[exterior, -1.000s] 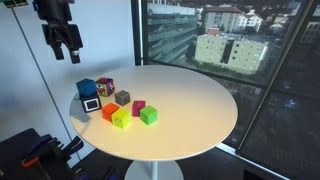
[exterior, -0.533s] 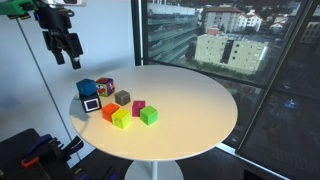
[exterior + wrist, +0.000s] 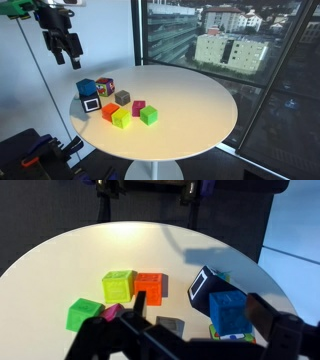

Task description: Put the blue block on the table

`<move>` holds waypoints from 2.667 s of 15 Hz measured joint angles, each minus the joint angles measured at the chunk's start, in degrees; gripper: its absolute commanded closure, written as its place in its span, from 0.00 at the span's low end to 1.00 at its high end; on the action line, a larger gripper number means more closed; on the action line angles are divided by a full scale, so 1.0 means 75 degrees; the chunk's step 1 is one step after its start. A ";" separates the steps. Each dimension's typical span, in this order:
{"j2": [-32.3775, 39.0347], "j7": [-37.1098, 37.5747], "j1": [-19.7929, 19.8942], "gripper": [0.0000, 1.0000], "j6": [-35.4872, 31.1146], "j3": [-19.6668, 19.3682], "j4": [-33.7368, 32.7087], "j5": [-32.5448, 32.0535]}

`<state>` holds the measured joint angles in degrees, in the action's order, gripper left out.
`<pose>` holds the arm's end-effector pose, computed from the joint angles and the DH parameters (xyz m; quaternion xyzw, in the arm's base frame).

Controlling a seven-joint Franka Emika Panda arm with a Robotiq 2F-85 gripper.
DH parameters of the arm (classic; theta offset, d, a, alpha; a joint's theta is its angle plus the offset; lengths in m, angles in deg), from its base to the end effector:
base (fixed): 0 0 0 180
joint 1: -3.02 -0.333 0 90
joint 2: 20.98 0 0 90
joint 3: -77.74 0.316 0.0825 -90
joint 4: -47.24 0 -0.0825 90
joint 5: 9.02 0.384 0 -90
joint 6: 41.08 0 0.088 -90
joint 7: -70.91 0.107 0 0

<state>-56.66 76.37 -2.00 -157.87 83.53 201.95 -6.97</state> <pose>0.3364 0.0644 0.4122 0.9993 0.0282 -0.0185 0.0162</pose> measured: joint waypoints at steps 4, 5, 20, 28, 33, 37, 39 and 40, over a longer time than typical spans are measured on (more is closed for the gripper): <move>0.0166 0.0007 -0.0001 0.00 -0.0030 0.0080 -0.0015 0.0000; 0.0233 0.0016 -0.0001 0.00 -0.0060 0.0112 -0.0029 0.0000; 0.1712 0.1003 -0.0343 0.00 -0.1453 0.0762 -0.0422 0.0000; 0.2729 0.1040 -0.0404 0.00 -0.2266 0.0867 -0.0709 -0.0006; 0.3160 0.1040 -0.0407 0.00 -0.2583 0.0894 -0.0767 -0.0072; 0.3427 0.1040 -0.0419 0.00 -0.2896 0.0911 -0.0768 -0.0099; 0.3532 0.1040 -0.0434 0.00 -0.3036 0.0913 -0.0768 -0.0106; 0.3579 0.1040 -0.0437 0.00 -0.3100 0.0915 -0.0768 -0.0111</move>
<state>-29.82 84.17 -5.28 -181.12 90.39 196.19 -7.80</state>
